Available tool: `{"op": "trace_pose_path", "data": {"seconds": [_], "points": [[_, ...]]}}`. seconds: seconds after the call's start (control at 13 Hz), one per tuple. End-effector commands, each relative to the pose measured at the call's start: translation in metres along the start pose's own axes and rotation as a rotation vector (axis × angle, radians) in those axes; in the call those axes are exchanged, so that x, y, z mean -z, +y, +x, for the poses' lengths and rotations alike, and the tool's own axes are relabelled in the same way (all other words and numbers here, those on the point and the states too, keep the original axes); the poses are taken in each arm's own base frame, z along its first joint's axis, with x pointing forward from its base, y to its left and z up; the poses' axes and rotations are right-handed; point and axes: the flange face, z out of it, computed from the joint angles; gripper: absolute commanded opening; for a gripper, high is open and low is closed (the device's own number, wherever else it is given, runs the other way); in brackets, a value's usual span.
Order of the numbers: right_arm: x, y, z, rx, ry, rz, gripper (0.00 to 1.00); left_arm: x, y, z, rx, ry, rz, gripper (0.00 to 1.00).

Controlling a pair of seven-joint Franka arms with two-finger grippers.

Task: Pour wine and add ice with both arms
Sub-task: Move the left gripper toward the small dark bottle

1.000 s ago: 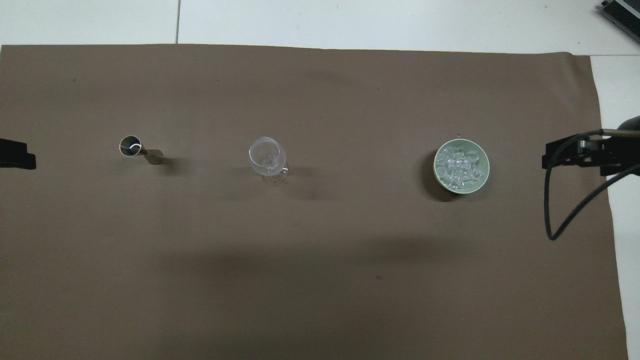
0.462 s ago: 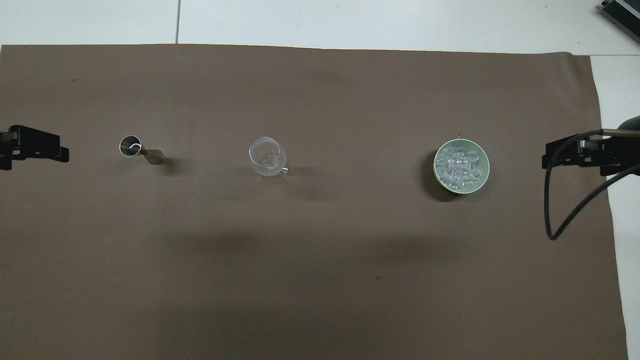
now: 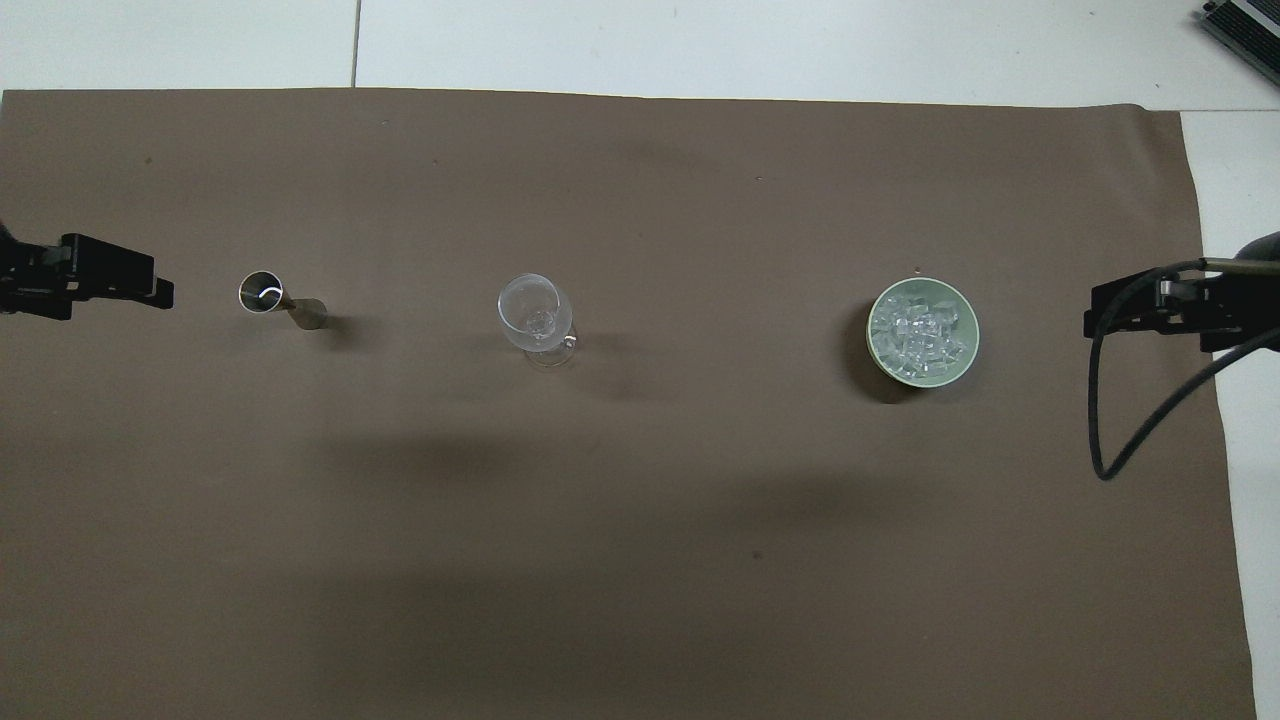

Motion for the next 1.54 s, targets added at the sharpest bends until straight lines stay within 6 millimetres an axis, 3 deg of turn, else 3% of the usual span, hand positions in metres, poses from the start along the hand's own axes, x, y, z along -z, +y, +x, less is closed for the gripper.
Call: {"op": "trace_pose_path", "data": {"seconds": [0.0,0.23,0.54,0.62,0.92,1.08,1.31,1.46], "points": [[0.003,0.005,0.0,0.015,-0.008,0.009,1.0,0.005,-0.009,0.004,-0.212,0.015,-0.02,1.0],[0.003,0.005,0.0,0.015,-0.008,0.009,1.0,0.006,-0.045,0.0,-0.317,0.005,-0.024,1.0],[0.003,0.005,0.0,0.015,-0.008,0.009,1.0,-0.005,-0.057,0.007,-0.431,-0.009,0.01,1.0],[0.003,0.005,0.0,0.015,-0.008,0.009,1.0,-0.015,-0.06,0.013,-0.422,-0.021,-0.004,1.0],[0.003,0.005,0.0,0.015,-0.008,0.009,1.0,0.0,-0.109,0.015,-0.343,0.06,0.001,1.0],[0.003,0.005,0.0,0.015,-0.008,0.009,1.0,-0.003,-0.119,0.014,-0.388,0.072,-0.038,1.0],[0.003,0.005,0.0,0.015,-0.008,0.009,1.0,-0.036,-0.165,0.019,-0.333,0.115,-0.297,1.0],[0.002,0.005,0.0,0.015,-0.009,0.009,1.0,-0.051,-0.172,0.017,-0.354,0.101,-0.413,1.0]]}}
